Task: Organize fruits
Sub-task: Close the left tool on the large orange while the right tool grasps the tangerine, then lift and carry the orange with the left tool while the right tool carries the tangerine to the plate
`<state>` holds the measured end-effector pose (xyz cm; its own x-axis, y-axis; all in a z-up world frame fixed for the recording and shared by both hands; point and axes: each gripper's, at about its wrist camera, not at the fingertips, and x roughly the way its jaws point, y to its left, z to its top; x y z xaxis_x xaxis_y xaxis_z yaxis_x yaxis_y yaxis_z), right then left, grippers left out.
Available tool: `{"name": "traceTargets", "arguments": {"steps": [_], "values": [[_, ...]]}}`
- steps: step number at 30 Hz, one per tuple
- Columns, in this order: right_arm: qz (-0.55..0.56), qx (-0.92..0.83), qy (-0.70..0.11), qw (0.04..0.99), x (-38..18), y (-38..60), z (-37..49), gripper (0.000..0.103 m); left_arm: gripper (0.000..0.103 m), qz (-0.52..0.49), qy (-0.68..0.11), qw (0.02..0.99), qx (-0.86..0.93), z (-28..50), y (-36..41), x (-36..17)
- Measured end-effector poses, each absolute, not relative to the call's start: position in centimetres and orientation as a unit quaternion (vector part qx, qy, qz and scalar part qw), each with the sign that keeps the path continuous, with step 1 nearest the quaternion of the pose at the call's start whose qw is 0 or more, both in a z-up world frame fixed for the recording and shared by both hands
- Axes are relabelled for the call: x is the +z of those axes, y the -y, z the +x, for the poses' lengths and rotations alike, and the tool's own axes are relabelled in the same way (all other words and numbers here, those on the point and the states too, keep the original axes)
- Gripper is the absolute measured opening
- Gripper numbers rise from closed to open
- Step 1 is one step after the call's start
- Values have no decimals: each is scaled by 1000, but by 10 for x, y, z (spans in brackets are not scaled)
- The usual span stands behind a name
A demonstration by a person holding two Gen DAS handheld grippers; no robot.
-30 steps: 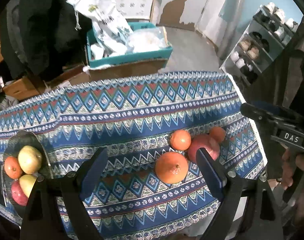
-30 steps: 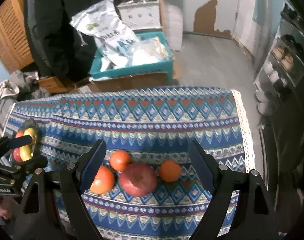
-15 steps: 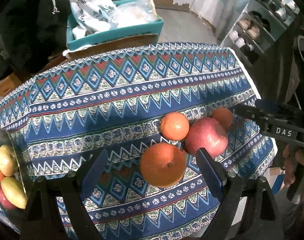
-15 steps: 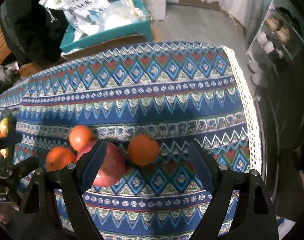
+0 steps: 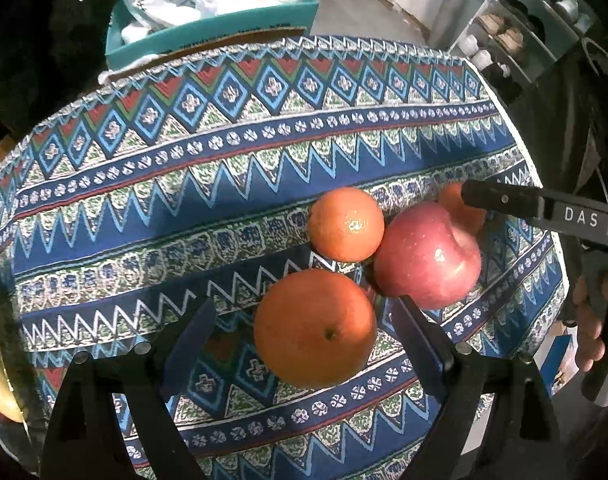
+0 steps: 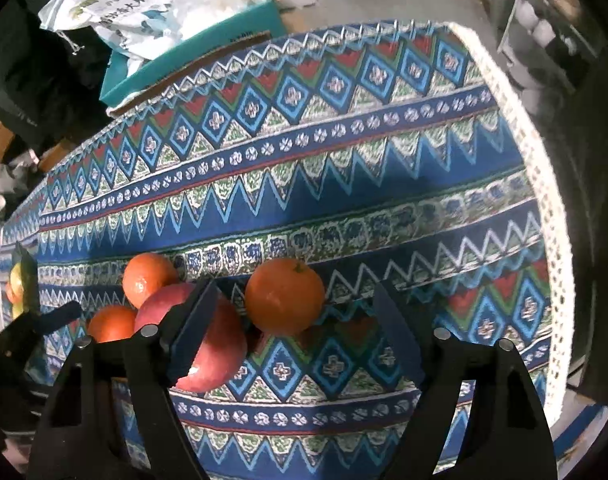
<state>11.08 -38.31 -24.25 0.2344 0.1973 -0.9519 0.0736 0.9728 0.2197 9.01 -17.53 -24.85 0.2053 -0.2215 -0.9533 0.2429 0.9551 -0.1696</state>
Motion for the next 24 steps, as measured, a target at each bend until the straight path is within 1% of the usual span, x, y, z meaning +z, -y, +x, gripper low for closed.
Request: {"name": "traceTargets", "arguments": {"steps": [3, 10, 15, 16, 18, 20, 21, 22, 24], "values": [[107, 40, -621, 775, -247, 380, 111, 78, 91, 8, -618, 771, -150, 92, 177, -256], [120, 38, -630, 766, -261, 382, 115, 69, 91, 11, -633, 759, -151, 94, 179, -275], [122, 41, -635, 762, -269, 377, 117, 53, 91, 5, -629, 762, -154, 93, 178, -280], [122, 43, -635, 761, -270, 375, 118, 48, 91, 7, -627, 763, -156, 93, 178, -280], [115, 44, -634, 764, -270, 373, 118, 48, 90, 13, -624, 765, -160, 92, 179, -281], [107, 43, -632, 767, -269, 370, 119, 47, 86, 14, -622, 765, -166, 91, 179, -281], [105, 43, -631, 768, -269, 369, 119, 47, 79, 11, -620, 765, -174, 89, 180, -280], [102, 43, -630, 768, -269, 368, 119, 46, 70, 8, -620, 763, -183, 89, 180, -279], [94, 41, -628, 771, -266, 368, 119, 46, 70, 18, -618, 764, -185, 89, 186, -278]]}}
